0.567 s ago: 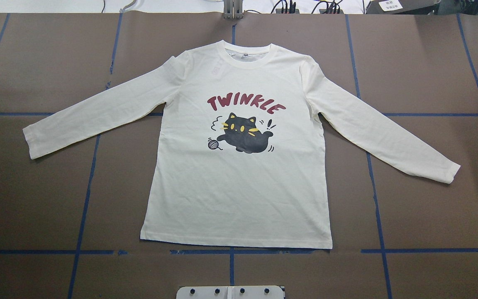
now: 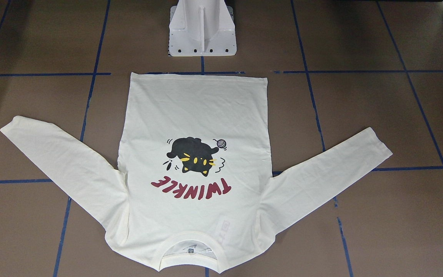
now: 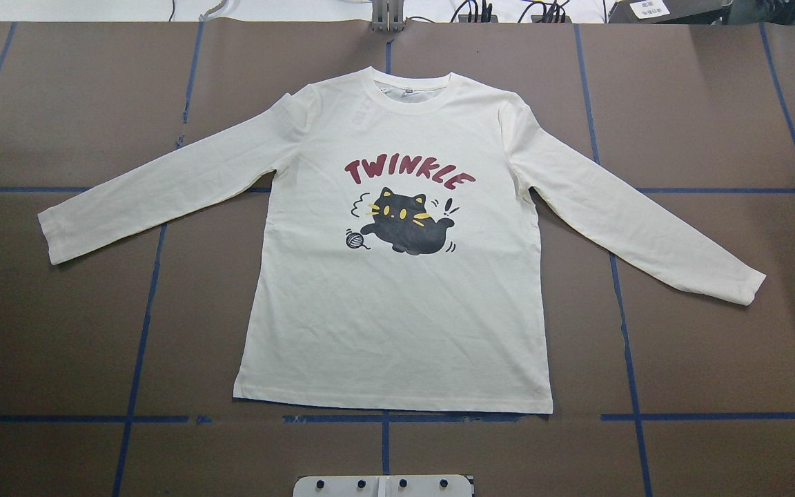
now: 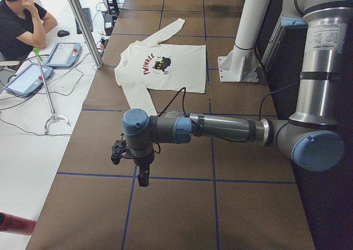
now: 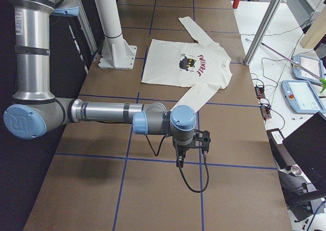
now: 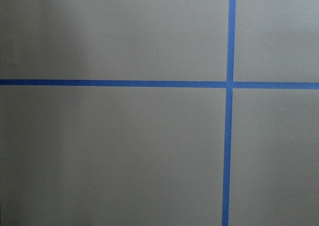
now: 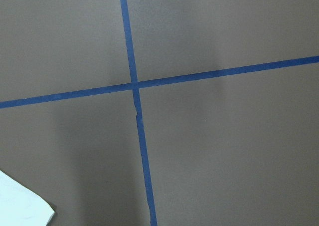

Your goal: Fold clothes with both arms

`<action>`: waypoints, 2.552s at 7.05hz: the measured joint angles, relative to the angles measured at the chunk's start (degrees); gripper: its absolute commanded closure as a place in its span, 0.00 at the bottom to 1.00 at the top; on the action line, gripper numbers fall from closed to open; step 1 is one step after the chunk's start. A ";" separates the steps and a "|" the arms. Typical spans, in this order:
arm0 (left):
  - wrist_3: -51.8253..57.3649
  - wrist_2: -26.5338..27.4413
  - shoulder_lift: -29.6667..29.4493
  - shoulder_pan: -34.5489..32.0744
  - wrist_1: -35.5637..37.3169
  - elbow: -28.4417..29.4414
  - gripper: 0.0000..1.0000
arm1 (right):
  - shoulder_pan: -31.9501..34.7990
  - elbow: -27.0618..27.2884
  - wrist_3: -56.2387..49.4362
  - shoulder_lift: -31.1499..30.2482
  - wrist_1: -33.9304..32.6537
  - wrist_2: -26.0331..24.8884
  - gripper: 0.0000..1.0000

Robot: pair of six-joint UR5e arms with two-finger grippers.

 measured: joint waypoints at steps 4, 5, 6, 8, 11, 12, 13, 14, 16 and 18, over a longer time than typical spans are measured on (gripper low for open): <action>-0.13 -5.83 -0.76 0.40 -4.50 -3.45 0.00 | -11.45 -0.24 10.24 -1.95 15.13 1.14 0.00; -0.23 -5.93 -0.76 0.45 -5.19 -4.23 0.00 | -15.61 -0.30 19.74 -4.25 24.19 0.85 0.00; -0.48 -5.96 -0.74 0.55 -5.94 -4.29 0.00 | -19.45 -0.52 28.63 -6.97 33.92 0.52 0.00; -0.41 -6.07 -0.33 0.67 -6.55 -3.33 0.00 | -27.91 -0.42 38.24 -9.32 41.79 -3.74 0.00; -0.21 -6.54 -0.02 0.70 -6.91 -2.17 0.00 | -38.65 0.72 45.39 -9.27 41.71 -13.99 0.00; -0.19 -7.00 0.04 0.69 -7.21 -2.06 0.00 | -39.34 0.93 45.76 -9.24 40.28 -14.54 0.00; -0.18 -7.27 0.07 0.65 -7.35 -2.02 0.00 | -39.84 0.87 45.87 -9.20 39.29 -14.72 0.01; -0.16 -7.37 0.09 0.62 -7.42 -1.99 0.00 | -40.40 0.64 45.91 -9.08 38.83 -14.74 0.09; -0.10 -7.42 0.09 0.61 -7.50 -2.02 0.00 | -40.99 0.43 45.92 -8.70 37.97 -14.56 0.39; -0.03 -7.43 0.09 0.61 -7.51 -2.03 0.00 | -41.08 0.15 45.87 -8.47 37.55 -14.32 0.60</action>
